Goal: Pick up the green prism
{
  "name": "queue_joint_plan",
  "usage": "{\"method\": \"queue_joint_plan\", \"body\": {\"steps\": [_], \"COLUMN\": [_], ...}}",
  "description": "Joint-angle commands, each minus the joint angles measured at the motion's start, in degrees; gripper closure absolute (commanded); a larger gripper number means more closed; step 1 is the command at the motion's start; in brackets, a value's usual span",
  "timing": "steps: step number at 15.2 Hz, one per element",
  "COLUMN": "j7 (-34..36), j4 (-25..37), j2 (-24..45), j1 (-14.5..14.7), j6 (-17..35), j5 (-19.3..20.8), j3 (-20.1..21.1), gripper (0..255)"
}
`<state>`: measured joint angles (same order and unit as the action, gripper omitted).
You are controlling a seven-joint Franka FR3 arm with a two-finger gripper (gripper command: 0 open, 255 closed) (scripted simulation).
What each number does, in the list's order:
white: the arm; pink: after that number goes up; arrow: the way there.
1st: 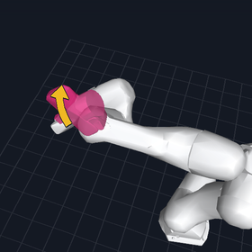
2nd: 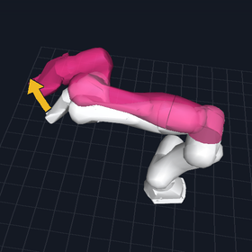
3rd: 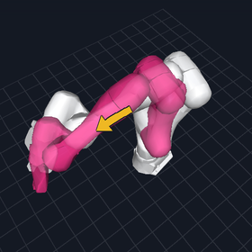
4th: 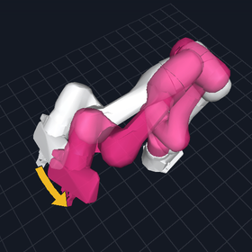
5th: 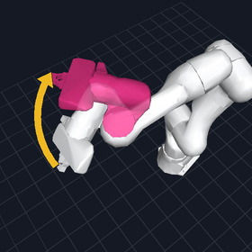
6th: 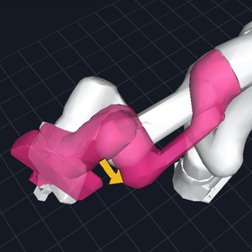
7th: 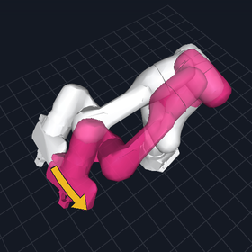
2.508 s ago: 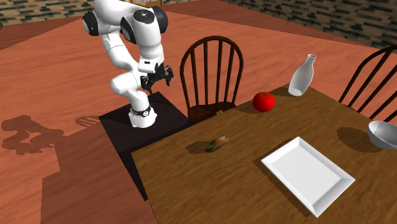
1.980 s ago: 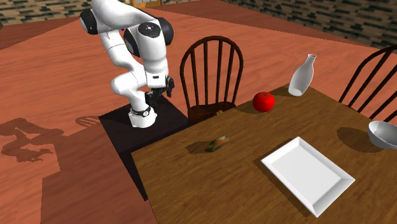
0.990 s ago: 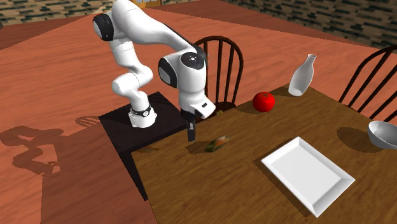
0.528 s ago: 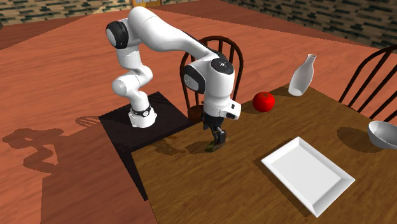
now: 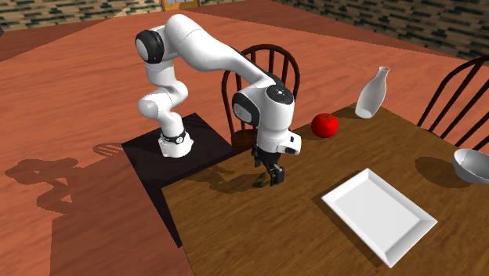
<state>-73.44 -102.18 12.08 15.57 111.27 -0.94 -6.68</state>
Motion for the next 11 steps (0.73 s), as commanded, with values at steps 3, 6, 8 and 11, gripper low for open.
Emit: {"method": "queue_joint_plan", "body": {"steps": [3, 6, 8, 11], "j7": [-0.11, -0.07, -0.07, -0.07], "j4": [-0.56, -0.62, -0.63, -0.57], "j2": [0.28, 0.24, 0.23, 0.27], "j1": [-0.05, -0.02, -0.02, -0.02], "j6": [0.87, 0.89, 0.89, 0.88], "j5": [-0.04, -0.03, -0.03, -0.04], "j3": [-0.02, 0.00, 0.00, 0.00], "gripper": [255, 255, 255, 255]}}
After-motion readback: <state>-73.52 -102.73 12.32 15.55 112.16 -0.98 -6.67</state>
